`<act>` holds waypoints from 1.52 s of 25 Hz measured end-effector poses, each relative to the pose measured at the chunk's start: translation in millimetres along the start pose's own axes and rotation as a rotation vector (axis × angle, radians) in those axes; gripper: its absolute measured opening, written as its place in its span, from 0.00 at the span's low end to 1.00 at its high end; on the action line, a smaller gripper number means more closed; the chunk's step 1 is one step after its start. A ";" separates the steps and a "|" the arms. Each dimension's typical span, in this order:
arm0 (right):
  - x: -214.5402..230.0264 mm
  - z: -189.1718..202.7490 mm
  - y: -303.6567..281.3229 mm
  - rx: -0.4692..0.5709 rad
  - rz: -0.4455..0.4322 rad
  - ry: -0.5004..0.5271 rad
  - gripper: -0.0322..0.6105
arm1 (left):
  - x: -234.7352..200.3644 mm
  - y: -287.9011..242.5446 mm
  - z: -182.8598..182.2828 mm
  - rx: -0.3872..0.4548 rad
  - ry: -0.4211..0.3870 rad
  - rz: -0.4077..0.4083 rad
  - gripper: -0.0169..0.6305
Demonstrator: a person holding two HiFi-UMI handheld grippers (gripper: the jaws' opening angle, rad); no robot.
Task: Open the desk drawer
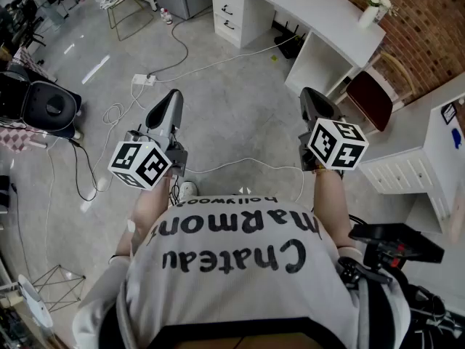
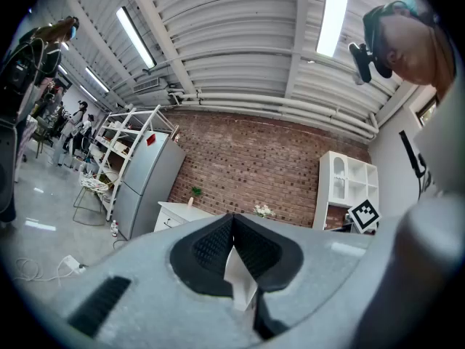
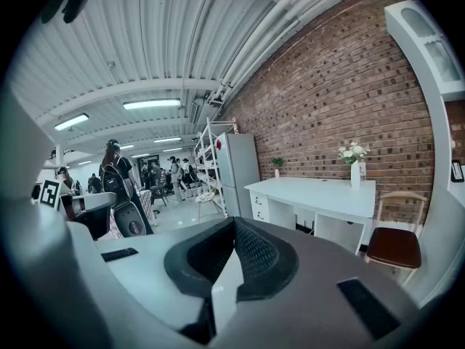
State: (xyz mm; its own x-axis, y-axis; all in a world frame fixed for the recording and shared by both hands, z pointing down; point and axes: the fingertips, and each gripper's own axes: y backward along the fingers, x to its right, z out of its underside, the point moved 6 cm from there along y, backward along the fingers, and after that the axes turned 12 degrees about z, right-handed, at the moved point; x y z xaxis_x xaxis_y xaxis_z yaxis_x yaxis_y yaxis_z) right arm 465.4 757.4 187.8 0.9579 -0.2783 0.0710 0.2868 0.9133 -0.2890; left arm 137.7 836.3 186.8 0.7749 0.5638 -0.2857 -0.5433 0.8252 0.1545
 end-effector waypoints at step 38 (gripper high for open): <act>14.0 -91.4 -228.1 -0.035 0.082 0.006 0.07 | -223.3 -150.9 -49.8 0.061 0.046 -0.005 0.05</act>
State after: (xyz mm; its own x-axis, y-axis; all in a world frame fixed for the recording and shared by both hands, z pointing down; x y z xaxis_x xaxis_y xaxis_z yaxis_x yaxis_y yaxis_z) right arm 412.0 518.0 167.5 0.9781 -0.2046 0.0397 0.2062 0.9224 -0.3265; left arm 30.6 584.1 180.2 0.7610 0.5588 -0.3295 -0.5179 0.8292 0.2101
